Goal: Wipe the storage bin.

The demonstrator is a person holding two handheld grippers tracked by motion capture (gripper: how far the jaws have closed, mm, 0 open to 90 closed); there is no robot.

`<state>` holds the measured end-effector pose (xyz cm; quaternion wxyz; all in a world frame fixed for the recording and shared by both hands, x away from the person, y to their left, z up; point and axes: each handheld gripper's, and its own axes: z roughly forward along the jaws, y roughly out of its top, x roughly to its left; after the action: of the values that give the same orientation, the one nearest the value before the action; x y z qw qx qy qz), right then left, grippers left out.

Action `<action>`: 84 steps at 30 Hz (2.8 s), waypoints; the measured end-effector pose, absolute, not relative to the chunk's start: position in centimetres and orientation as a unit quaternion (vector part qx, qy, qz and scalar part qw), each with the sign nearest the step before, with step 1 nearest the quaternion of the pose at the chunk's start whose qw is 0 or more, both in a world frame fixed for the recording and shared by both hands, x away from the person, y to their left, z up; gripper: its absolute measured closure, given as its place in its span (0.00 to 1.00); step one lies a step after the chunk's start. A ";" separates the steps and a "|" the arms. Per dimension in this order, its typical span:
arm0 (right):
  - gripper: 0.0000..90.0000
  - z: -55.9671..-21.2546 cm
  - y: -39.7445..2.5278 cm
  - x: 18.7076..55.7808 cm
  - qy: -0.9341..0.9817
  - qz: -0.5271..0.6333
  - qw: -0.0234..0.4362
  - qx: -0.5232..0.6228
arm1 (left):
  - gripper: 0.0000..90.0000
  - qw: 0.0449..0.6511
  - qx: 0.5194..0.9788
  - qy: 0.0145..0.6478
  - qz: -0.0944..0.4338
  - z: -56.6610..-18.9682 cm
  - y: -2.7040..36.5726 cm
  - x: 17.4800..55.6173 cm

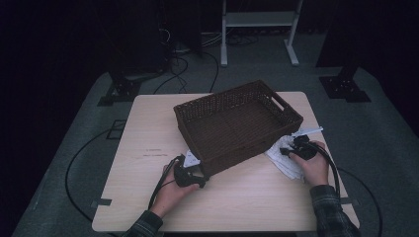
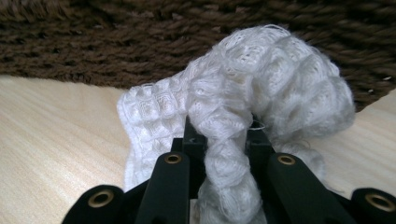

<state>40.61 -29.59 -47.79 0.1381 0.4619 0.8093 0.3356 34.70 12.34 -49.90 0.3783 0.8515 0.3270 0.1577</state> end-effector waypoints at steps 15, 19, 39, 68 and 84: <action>0.84 -46.3 -29.2 40.3 0.811 0.342 0.158 0.448 | 0.26 0.378 0.852 0.326 0.158 -49.9 12.4 34.7; 0.84 -45.4 -29.0 39.9 0.810 0.350 0.166 0.441 | 0.26 0.378 0.852 0.327 0.158 -49.9 12.3 34.7; 0.84 -42.0 -28.3 38.4 0.802 0.387 0.193 0.412 | 0.26 0.378 0.852 0.327 0.158 -49.9 12.3 34.7; 0.84 -44.2 -27.2 38.9 0.819 0.362 0.172 0.410 | 0.26 0.378 0.852 0.327 0.158 -49.9 12.3 34.7; 0.84 -46.4 -26.4 39.5 0.831 0.337 0.147 0.417 | 0.26 0.378 0.852 0.327 0.158 -49.9 12.3 34.7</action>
<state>39.47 -26.44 -46.44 0.1471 0.4174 0.8309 0.3373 34.70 12.35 -49.90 0.3783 0.8517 0.3267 0.1576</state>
